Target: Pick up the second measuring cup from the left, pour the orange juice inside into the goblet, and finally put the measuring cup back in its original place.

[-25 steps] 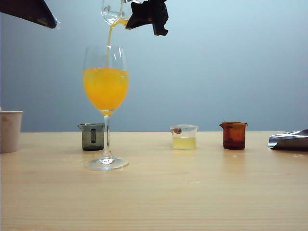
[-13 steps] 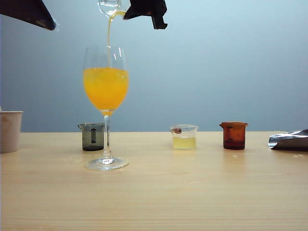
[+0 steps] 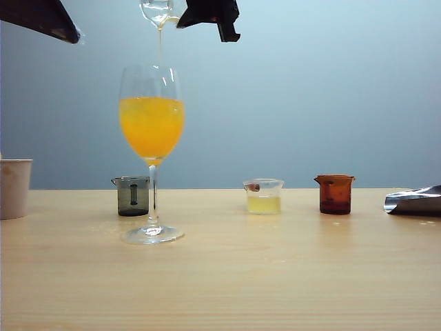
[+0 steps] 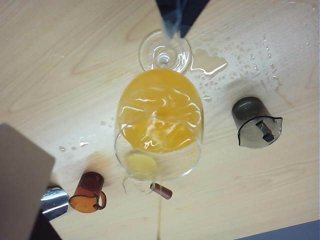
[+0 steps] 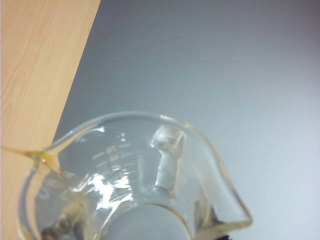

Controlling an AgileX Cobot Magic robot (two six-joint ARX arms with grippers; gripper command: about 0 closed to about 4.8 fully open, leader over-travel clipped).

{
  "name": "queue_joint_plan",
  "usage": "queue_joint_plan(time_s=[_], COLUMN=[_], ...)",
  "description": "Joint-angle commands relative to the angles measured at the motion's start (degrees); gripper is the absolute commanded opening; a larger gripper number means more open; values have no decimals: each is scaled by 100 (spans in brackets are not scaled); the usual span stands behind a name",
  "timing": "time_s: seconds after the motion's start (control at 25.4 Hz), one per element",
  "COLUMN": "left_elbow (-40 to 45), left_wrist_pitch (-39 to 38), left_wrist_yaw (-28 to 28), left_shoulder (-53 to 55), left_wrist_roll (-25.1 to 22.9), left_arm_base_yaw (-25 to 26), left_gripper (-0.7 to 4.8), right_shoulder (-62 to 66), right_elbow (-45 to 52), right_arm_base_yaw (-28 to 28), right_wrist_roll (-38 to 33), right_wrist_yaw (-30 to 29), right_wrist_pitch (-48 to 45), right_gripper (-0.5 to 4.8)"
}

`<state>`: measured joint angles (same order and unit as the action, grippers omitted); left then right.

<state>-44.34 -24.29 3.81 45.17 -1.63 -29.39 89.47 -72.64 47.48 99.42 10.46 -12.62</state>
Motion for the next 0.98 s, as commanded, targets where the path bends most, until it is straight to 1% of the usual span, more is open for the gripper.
queue_joint_plan(time_s=[0.04,0.16,0.39,0.43,0.55,0.63,0.67,0.71,0.79,0.87,0.98], left_elbow=[-17,-17,-20,-20,-20,-20,-20,-20,-20,-20,-20], left_wrist_pitch=[39,42,201,326,516,619,660,706,723,726,782], left_wrist_yaw=[-13,-13,-13,-11,-2,-2,-2,-2,-2,-4,-15], left_shoulder=[-11,-11,-11,-11,-11,-11,-11,-11,-11,-11,-11], left_wrist_roll=[13,13,15,15,15,17,20,22,22,17,13], left_arm_base_yaw=[-4,-4,-4,-4,-4,-4,-4,-4,-4,-4,-4], left_gripper=[-5,-5,-5,-5,-5,-5,-5,-5,-5,-5,-5], right_shoulder=[-55,-55,-55,-55,-55,-52,-50,-20,55,151,391], right_elbow=[-44,-42,-42,-42,-42,-42,-42,-39,-33,-24,-24], right_arm_base_yaw=[11,11,9,-4,-127,-275,-374,-649,-911,-1167,-1486], right_wrist_roll=[-802,-1314,-2977,-3657,-4725,-5567,-6002,-6789,-7187,-7565,-8054], right_wrist_yaw=[-24,-11,61,59,-13,-107,-214,-632,-890,-975,-1399], right_wrist_pitch=[-87,-48,2,-2,-11,-7,-4,-13,-72,-192,-509], right_gripper=[115,115,115,115,115,115,115,115,115,115,115])
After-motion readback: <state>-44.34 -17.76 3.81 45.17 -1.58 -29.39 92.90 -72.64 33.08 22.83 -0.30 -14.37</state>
